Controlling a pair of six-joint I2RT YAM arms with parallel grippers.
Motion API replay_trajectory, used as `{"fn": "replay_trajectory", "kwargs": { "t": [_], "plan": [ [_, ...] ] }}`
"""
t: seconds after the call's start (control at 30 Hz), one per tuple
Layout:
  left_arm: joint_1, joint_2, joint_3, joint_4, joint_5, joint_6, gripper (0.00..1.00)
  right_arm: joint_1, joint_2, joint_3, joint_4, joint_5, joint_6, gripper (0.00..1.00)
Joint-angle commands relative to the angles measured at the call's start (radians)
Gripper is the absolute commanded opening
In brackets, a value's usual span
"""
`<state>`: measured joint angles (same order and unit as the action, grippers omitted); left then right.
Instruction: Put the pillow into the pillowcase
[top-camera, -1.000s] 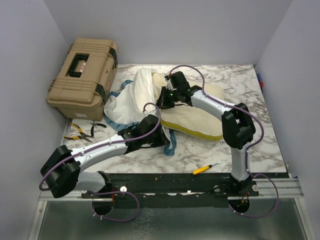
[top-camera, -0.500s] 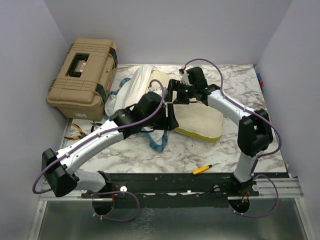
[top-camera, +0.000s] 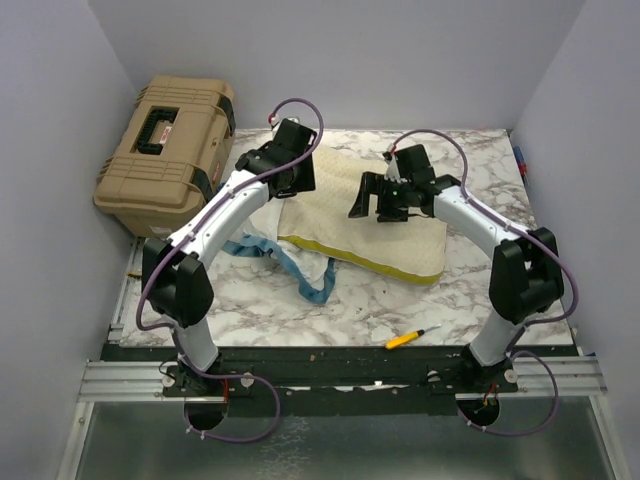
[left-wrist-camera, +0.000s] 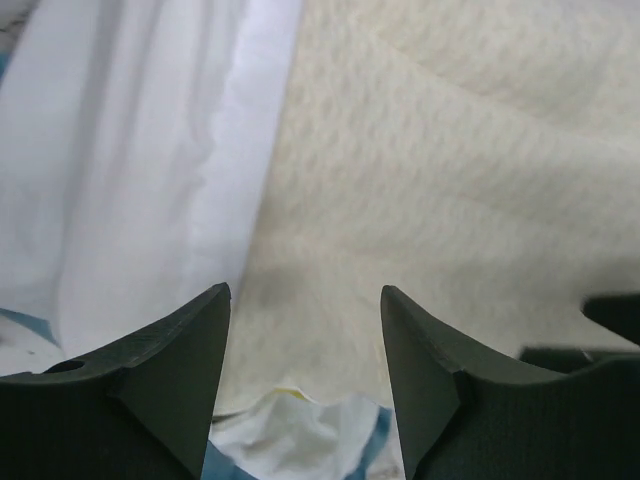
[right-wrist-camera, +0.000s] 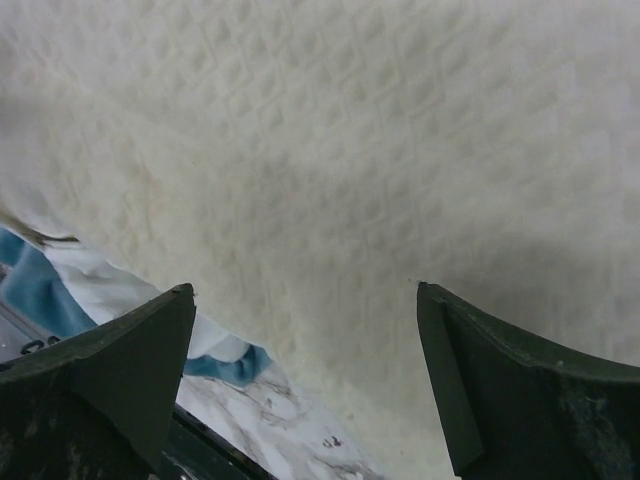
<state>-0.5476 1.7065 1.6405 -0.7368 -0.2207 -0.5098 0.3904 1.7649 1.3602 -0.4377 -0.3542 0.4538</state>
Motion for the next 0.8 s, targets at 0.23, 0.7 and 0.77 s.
{"fn": "replay_trajectory", "kwargs": {
  "t": [0.23,0.7,0.77],
  "plan": [
    [0.067,0.224,0.171,-0.087,-0.241,0.17,0.4,-0.017,-0.159,-0.141,-0.1,0.036,-0.109,0.97],
    [-0.038,0.202,0.263,-0.037,0.087,0.176,0.0,-0.013,-0.075,-0.156,-0.029,-0.134,-0.085,0.86],
    [-0.099,0.186,0.284,-0.028,0.165,0.18,0.0,-0.012,-0.063,-0.169,0.002,-0.172,-0.067,0.83]
  ]
}}
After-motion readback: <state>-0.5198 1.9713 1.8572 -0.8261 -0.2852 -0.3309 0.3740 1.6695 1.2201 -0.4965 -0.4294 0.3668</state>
